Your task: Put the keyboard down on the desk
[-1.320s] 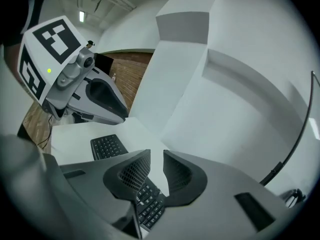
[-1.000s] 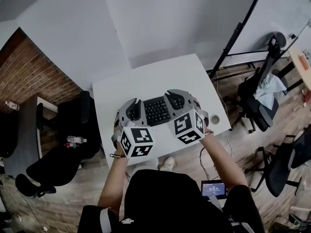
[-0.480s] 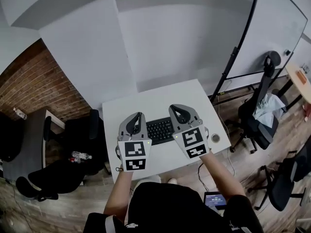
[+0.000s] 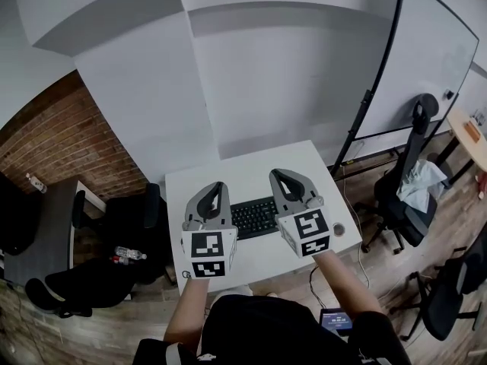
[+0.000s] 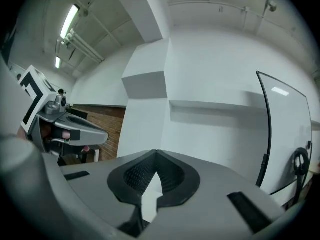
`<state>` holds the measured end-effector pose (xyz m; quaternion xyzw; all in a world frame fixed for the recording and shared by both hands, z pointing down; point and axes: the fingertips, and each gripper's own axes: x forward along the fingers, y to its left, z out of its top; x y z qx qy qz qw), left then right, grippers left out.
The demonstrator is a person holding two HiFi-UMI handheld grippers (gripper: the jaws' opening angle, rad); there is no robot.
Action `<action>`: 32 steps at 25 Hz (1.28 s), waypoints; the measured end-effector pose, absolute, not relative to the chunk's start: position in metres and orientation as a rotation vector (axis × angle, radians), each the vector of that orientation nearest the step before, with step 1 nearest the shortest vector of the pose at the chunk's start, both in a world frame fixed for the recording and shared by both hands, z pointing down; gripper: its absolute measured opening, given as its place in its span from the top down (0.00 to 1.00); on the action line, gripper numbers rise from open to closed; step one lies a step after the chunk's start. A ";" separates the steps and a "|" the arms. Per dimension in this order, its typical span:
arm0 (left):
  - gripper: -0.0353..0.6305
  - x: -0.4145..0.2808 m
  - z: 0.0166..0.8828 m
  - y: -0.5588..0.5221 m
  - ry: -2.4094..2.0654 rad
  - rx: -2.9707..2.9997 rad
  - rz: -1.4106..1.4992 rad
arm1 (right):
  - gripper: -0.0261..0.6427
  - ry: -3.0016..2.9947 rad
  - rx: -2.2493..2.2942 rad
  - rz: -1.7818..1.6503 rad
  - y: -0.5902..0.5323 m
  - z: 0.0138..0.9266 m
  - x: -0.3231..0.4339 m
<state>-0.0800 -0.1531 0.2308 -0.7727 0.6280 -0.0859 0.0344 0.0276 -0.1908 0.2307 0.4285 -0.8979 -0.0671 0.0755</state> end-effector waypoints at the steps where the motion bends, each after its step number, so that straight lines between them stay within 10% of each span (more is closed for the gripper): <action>1: 0.92 -0.080 0.230 -0.153 1.924 -2.371 -0.272 | 0.90 -2.702 1.289 -0.184 -0.192 0.231 0.028; 32: 0.92 -0.079 0.236 -0.157 1.991 -2.358 -0.239 | 0.90 -2.764 1.271 -0.178 -0.195 0.222 0.030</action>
